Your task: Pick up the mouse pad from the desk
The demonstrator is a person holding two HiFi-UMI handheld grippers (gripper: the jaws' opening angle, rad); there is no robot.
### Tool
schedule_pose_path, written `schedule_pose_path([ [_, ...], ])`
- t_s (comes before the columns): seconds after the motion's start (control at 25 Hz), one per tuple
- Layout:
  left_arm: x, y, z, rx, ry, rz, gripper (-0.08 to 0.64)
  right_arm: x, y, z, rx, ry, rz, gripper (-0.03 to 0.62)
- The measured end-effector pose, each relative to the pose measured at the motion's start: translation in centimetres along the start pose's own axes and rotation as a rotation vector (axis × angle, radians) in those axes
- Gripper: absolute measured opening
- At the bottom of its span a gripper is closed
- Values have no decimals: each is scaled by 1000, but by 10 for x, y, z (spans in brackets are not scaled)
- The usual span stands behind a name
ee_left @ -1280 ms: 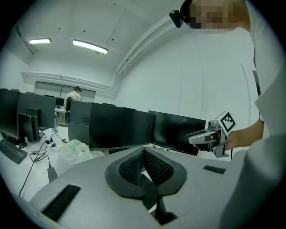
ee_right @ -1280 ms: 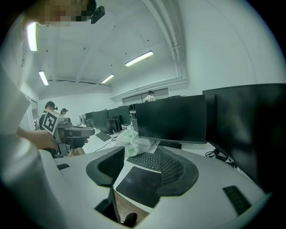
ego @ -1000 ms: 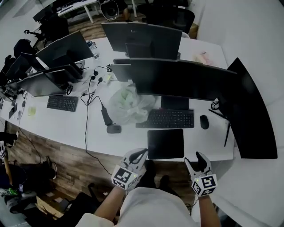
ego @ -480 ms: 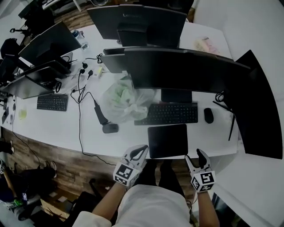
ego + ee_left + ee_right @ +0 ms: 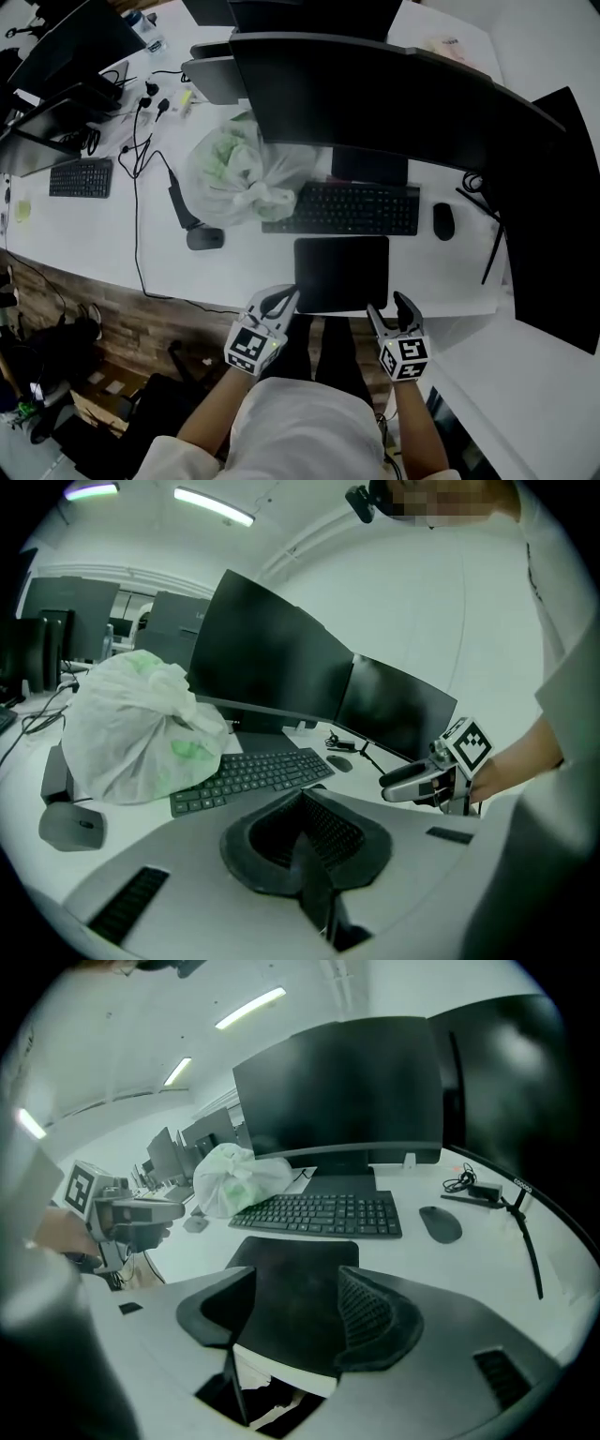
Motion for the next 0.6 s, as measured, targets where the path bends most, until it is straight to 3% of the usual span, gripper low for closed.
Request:
schedule_pose_path([
  [0.6,-7,-65,37,72,1,-33,17,-38,-87,53,188,-24,22,311],
])
Point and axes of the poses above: the fingertips, and each gripper's own axes: z forward along the fingers, x to its left, y out of its top, the point moved 4 cm from there along -z, backward along the fingers, and after that the axes turned 7 degrees about -x, right-handed, at the moved point
